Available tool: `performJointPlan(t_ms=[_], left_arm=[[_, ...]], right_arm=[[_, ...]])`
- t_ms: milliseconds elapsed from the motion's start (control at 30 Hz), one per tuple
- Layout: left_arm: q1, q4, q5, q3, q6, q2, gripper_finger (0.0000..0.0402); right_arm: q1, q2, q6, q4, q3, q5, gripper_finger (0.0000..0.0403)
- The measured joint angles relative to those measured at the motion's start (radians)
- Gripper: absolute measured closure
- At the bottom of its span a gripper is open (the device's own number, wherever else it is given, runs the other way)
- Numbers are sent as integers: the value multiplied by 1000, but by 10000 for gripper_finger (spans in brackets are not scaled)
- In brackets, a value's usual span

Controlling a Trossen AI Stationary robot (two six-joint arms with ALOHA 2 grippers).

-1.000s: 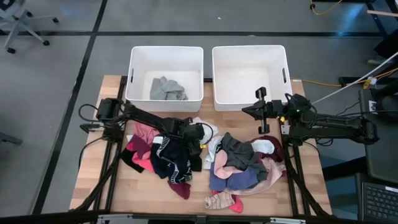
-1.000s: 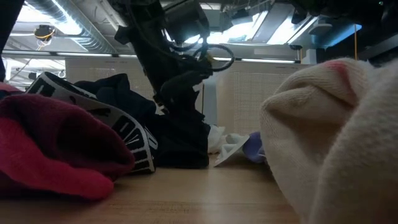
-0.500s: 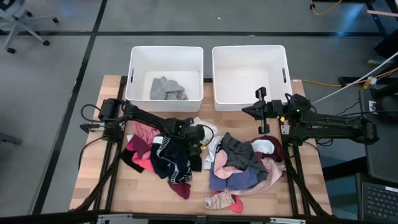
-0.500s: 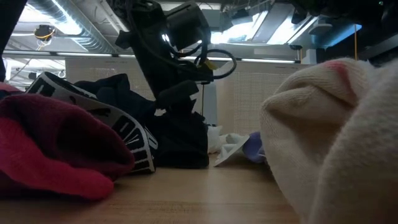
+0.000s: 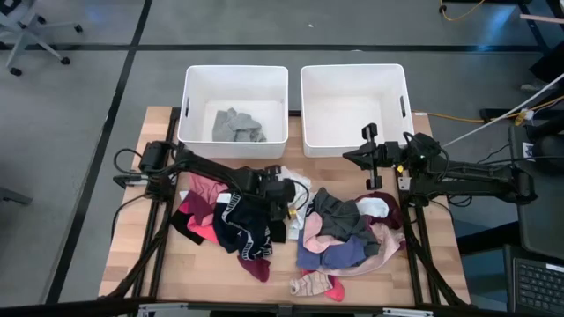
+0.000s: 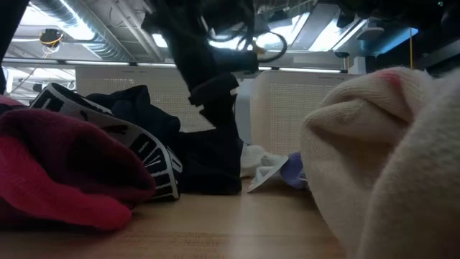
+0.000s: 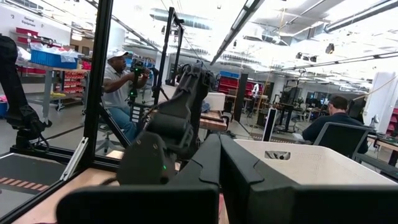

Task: Sort clothes
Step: Put the white cycling short into the left white laundry bin

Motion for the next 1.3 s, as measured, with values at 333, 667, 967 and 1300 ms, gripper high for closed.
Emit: performJointPlan(t_ms=[333,667,967,1300], left_arm=[[-49,-152,-182,145,72,-4,399],[-59,-173,-263,159,98,-169,398],[-46,-151,-370,159,160,-331,398],[-2,-37,-415,159,284,-500,398]], right_arm=[[0,0,0,-4,0,0,397],[0,0,0,-6,0,0,397],[0,0,0,-5,0,0,397],[0,0,0,-5,0,0,397]])
